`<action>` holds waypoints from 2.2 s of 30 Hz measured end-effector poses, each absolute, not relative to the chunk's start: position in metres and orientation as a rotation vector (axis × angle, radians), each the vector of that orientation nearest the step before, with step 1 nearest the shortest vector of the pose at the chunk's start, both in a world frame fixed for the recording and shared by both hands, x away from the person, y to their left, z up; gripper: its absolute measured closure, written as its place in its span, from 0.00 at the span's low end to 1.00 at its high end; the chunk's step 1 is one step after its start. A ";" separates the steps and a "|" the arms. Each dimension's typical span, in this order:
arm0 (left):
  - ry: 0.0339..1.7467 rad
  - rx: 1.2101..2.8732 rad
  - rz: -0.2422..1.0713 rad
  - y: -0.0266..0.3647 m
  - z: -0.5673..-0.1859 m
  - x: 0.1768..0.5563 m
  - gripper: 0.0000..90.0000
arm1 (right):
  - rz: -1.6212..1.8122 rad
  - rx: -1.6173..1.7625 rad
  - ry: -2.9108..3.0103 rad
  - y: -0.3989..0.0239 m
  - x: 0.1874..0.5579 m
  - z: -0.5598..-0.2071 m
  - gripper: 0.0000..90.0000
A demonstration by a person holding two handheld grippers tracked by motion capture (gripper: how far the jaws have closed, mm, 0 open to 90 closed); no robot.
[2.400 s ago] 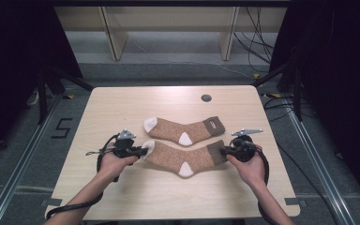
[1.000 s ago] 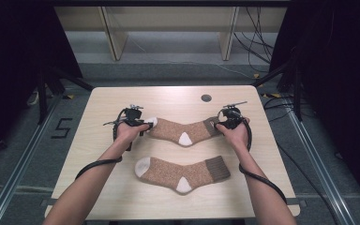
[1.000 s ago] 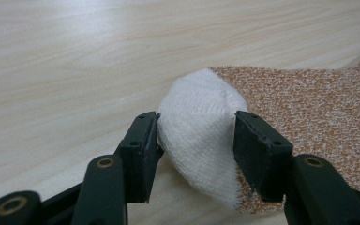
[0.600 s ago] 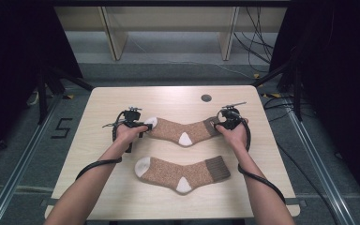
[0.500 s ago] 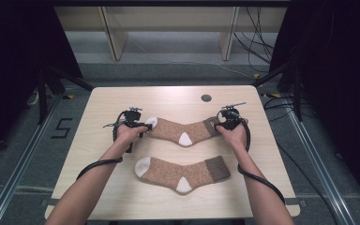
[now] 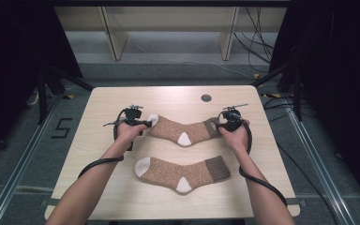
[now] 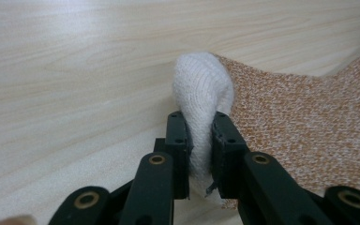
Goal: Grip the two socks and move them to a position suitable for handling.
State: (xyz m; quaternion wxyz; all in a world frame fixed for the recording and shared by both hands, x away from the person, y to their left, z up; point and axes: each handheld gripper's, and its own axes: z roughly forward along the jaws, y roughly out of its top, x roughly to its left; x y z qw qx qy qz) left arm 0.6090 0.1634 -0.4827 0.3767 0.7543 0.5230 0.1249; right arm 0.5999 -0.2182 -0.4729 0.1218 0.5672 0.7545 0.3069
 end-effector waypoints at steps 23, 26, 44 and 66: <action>1.262 1.895 0.337 0.163 -0.443 0.596 0.87 | 1.003 1.561 2.197 -0.221 0.551 -0.430 0.93; 1.232 1.912 0.352 0.163 -0.436 0.590 0.87 | 1.056 1.522 2.175 -0.223 0.545 -0.430 0.93; 1.100 1.971 0.371 0.168 -0.410 0.529 0.87 | 1.036 1.438 2.243 -0.236 0.498 -0.412 0.93; 1.031 1.988 0.336 0.180 -0.417 0.467 0.87 | 1.010 1.419 2.317 -0.235 0.450 -0.421 0.93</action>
